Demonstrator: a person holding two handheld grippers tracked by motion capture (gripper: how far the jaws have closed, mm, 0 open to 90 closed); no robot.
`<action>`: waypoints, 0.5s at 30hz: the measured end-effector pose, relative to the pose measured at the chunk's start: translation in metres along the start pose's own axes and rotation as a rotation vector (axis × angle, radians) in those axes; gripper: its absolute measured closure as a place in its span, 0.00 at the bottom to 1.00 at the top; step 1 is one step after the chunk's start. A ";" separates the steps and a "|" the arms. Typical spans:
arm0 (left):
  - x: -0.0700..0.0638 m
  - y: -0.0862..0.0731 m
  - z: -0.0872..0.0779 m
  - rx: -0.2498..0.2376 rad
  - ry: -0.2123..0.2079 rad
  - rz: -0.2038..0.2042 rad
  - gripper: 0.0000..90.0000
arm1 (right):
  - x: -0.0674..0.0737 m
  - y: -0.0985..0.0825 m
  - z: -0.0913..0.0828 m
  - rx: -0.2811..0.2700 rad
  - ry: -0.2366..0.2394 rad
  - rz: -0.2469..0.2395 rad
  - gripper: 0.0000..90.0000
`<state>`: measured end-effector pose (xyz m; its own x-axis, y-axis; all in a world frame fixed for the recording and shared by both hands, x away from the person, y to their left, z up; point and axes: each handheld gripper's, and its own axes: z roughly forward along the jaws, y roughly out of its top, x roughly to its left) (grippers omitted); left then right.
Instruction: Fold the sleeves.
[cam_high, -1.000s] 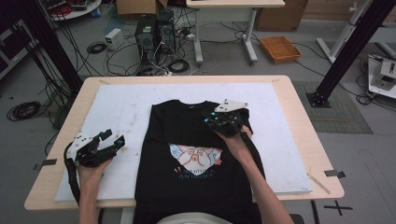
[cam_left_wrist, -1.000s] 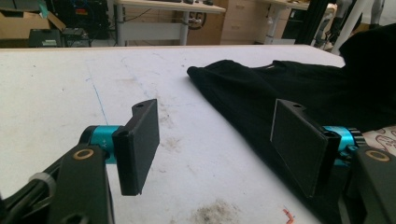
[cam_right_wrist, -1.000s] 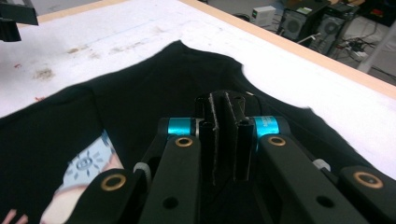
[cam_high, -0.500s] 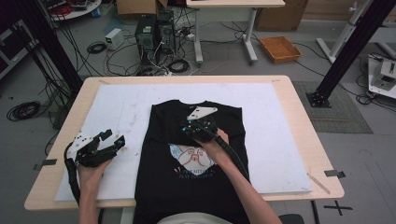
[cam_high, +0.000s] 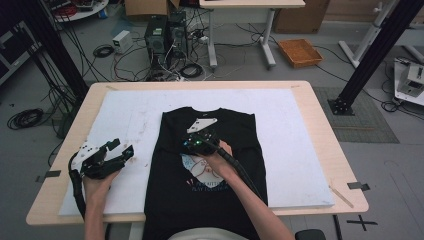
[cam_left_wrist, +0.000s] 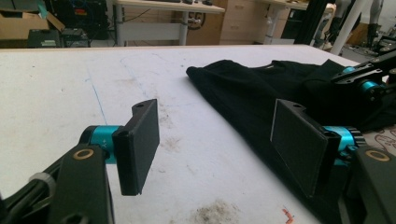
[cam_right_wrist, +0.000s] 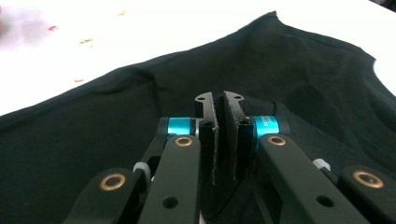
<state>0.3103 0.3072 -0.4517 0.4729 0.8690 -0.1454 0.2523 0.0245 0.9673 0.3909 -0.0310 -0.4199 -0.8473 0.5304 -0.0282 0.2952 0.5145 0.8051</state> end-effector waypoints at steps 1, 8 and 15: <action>0.000 0.000 0.000 -0.001 0.000 0.000 0.36 | 0.003 0.001 0.001 -0.008 0.013 -0.007 0.95; 0.000 0.000 0.000 -0.001 0.000 -0.002 0.36 | 0.008 -0.001 0.006 0.012 0.075 0.000 0.95; 0.000 0.000 0.000 -0.004 0.000 -0.007 0.36 | 0.006 -0.008 0.017 0.072 0.117 0.027 0.89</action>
<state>0.3103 0.3072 -0.4518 0.4708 0.8690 -0.1520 0.2518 0.0327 0.9672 0.3912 -0.0205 -0.4369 -0.8832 0.4645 0.0655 0.3457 0.5501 0.7602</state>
